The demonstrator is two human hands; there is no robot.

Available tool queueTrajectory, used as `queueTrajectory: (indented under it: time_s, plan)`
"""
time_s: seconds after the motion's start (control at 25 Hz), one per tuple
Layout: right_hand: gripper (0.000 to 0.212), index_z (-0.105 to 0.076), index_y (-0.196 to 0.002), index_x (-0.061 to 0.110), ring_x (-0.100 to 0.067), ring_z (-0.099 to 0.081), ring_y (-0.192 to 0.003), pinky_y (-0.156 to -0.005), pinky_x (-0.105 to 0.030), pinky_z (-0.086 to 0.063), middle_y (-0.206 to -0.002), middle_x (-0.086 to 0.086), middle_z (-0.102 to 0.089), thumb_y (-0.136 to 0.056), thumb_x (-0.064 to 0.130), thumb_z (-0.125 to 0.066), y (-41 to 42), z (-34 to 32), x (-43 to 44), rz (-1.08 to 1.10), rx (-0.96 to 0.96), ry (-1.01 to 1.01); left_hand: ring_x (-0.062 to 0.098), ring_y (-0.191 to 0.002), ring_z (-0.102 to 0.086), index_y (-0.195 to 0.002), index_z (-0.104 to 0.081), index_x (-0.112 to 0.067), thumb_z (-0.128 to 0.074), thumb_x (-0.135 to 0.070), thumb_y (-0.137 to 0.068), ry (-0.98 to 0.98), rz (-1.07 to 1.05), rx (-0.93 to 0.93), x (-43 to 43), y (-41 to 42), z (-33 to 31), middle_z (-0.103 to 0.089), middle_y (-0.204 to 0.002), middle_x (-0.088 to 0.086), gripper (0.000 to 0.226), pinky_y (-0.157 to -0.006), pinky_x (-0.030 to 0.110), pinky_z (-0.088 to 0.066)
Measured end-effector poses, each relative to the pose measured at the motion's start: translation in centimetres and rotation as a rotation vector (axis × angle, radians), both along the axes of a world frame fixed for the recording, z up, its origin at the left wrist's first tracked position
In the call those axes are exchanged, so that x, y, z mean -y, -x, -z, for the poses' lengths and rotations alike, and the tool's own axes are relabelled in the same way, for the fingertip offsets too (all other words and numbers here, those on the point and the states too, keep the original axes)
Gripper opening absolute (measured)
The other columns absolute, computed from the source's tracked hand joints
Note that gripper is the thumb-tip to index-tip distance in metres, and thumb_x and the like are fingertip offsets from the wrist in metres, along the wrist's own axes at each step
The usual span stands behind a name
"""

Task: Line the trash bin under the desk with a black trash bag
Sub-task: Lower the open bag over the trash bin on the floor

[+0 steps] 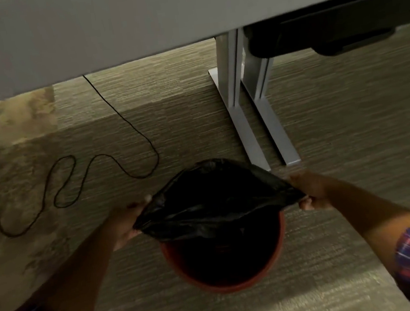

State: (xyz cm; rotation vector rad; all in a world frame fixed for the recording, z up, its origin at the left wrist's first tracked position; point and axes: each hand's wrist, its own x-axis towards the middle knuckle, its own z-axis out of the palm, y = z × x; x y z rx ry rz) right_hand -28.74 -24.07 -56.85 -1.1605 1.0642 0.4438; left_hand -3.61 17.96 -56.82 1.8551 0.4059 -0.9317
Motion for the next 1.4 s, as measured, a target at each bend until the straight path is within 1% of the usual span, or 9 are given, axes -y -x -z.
queueTrajectory:
  time_s: [0.12,0.32,0.48,0.6,0.76,0.88,1.08,1.28,1.4]
  plan:
    - [0.012,-0.064,-0.099,0.01,-0.014,-0.053,-0.051,-0.044,-0.023,-0.043,-0.071,-0.008,-0.057,-0.098,0.019,-0.072,1.9,-1.1,-1.7,0.007,0.098,-0.027,0.018,-0.084,-0.082,-0.099,-0.077,-0.012,-0.071,-0.008,-0.101,0.09,0.036,-0.051,-1.7,1.5,-0.3,-0.084,-0.099,0.008,0.007,-0.089,0.045,-0.06]
    - [0.014,-0.067,-0.105,0.008,-0.014,-0.054,-0.057,-0.05,-0.024,-0.047,-0.073,-0.009,-0.061,-0.097,-0.003,-0.069,4.0,-2.7,-3.9,-0.04,0.097,0.005,0.025,-0.09,-0.069,-0.101,-0.072,-0.011,-0.054,0.022,-0.095,0.074,0.067,-0.09,-2.4,4.9,-1.6,-0.074,-0.1,0.01,0.037,-0.077,0.039,-0.054]
    - [0.015,-0.067,-0.109,0.008,-0.015,-0.06,-0.065,-0.06,-0.027,-0.053,-0.082,-0.013,-0.064,-0.099,-0.003,-0.065,4.9,-3.8,-4.6,-0.098,0.036,0.049,0.026,-0.074,-0.062,-0.093,-0.064,-0.008,-0.054,0.015,-0.097,-0.113,0.1,-0.116,-1.6,6.9,-2.2,-0.066,-0.087,0.016,0.026,-0.062,0.037,-0.05]
    - [0.015,-0.064,-0.09,0.009,-0.017,-0.066,-0.058,-0.056,-0.028,-0.056,-0.07,-0.012,-0.068,-0.1,-0.001,-0.06,5.6,-4.1,-5.4,-0.114,-0.119,0.145,0.023,-0.065,-0.059,-0.096,-0.065,-0.006,-0.057,0.005,-0.1,-0.209,0.118,-0.182,-1.1,8.5,-2.5,-0.065,-0.078,0.015,0.014,-0.052,0.031,-0.053]
    - [0.012,-0.065,-0.092,0.005,-0.02,-0.068,-0.057,-0.055,-0.029,-0.053,-0.074,-0.015,-0.07,-0.101,0.001,-0.059,6.8,-3.7,-7.9,-0.089,-0.218,0.194,0.02,-0.062,-0.068,-0.099,-0.066,-0.007,-0.053,-0.005,-0.104,-0.17,0.045,-0.283,-0.9,11.2,-2.4,-0.071,-0.084,0.012,0.015,-0.059,0.031,-0.055]
    - [0.009,-0.065,-0.097,0.007,-0.023,-0.067,-0.062,-0.057,-0.028,-0.048,-0.079,-0.013,-0.073,-0.103,0.009,-0.057,7.5,-3.1,-10.9,0.015,-0.254,0.227,0.022,-0.075,-0.071,-0.103,-0.069,-0.013,-0.059,-0.007,-0.101,-0.185,0.101,-0.294,-0.9,13.3,-1.9,-0.077,-0.091,0.009,0.012,-0.069,0.031,-0.051]
    - [0.004,-0.065,-0.1,0.014,-0.019,-0.069,-0.066,-0.06,-0.029,-0.044,-0.087,-0.005,-0.075,-0.101,0.017,-0.062,8.6,-2.4,-15.4,0.234,-0.258,0.142,0.019,-0.07,-0.072,-0.09,-0.067,-0.016,-0.061,-0.005,-0.099,-0.16,0.124,-0.359,-1.5,16.0,-1.0,-0.074,-0.058,-0.004,0.015,-0.057,0.023,-0.047]
    - [0.01,-0.065,-0.091,0.012,-0.019,-0.071,-0.061,-0.039,-0.021,-0.037,-0.088,-0.011,-0.077,-0.099,0.005,-0.062,9.0,-1.6,-17.3,0.263,-0.235,0.236,0.011,-0.042,-0.068,-0.085,-0.068,-0.008,-0.065,0.003,-0.098,-0.166,0.104,-0.229,-1.4,17.6,0.1,-0.071,-0.052,0.002,0.017,-0.038,0.017,-0.042]
    - [0.018,-0.067,-0.092,0.006,-0.029,-0.069,-0.076,-0.041,-0.024,-0.04,-0.099,-0.026,-0.077,-0.1,-0.005,-0.056,8.8,-0.8,-16.6,0.186,-0.277,0.327,0.01,-0.037,-0.066,-0.089,-0.068,-0.001,-0.065,0.008,-0.096,-0.16,0.054,-0.15,-1.7,17.7,0.8,-0.074,-0.073,0.02,0.012,-0.037,0.02,-0.045]
